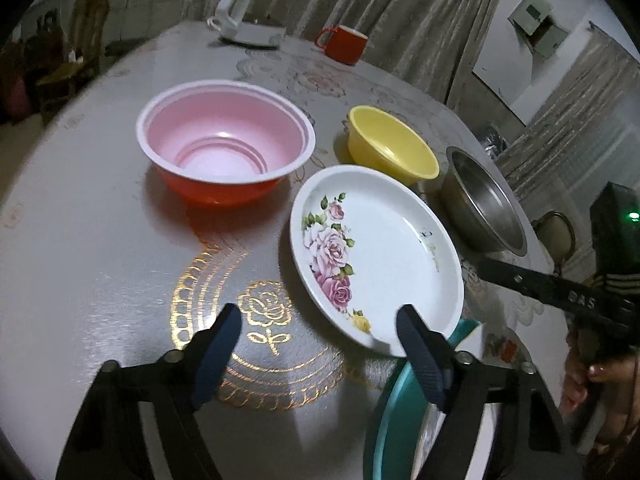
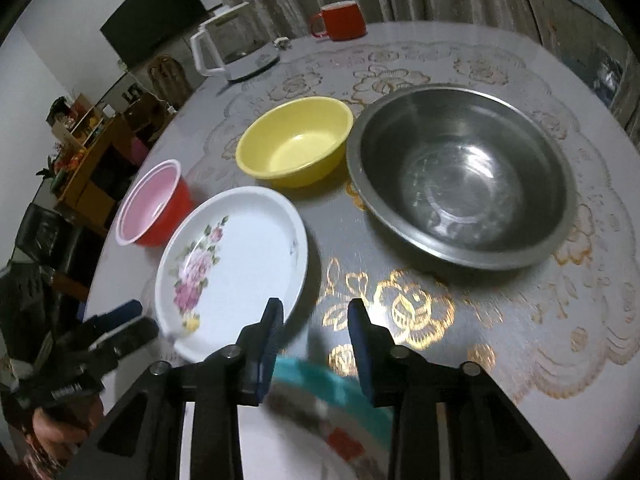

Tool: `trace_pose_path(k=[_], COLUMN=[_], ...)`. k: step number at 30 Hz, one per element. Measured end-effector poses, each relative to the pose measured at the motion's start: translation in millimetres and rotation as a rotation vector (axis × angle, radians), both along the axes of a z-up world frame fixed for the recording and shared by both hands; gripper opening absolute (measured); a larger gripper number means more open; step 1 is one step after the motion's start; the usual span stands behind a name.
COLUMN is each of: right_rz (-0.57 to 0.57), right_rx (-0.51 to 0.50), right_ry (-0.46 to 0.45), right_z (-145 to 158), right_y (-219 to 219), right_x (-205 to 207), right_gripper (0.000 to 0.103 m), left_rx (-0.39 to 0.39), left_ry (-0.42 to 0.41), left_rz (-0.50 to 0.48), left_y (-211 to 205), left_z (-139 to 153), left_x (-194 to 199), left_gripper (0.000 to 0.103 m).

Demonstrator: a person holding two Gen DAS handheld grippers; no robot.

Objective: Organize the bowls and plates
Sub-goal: 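Move the right gripper to the rose-print plate and grasp its rim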

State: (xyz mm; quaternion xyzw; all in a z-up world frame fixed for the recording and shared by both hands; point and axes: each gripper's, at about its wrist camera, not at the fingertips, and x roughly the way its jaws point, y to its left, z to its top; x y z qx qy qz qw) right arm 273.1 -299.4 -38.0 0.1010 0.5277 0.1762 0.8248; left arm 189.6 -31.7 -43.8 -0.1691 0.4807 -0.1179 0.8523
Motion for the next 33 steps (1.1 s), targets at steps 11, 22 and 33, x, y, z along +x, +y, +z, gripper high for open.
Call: trace_pose_path(k=[11, 22, 33], right_rz=[0.0, 0.001, 0.106], right_rx=[0.045, 0.057, -0.059], right_ry=[0.038, 0.052, -0.049], right_z=[-19.3, -27.3, -17.7], right_y=[22.7, 29.7, 51.6], right_x=[28.1, 31.8, 13.4], right_gripper=[0.027, 0.023, 0.023], left_rx=[-0.019, 0.026, 0.026], left_ry=[-0.031, -0.097, -0.147], left_rz=[-0.039, -0.15, -0.13], left_y=[-3.8, -23.8, -10.7], left_z=[-6.6, -7.9, -10.3], left_x=[7.5, 11.6, 9.3], left_gripper=[0.057, 0.054, 0.052])
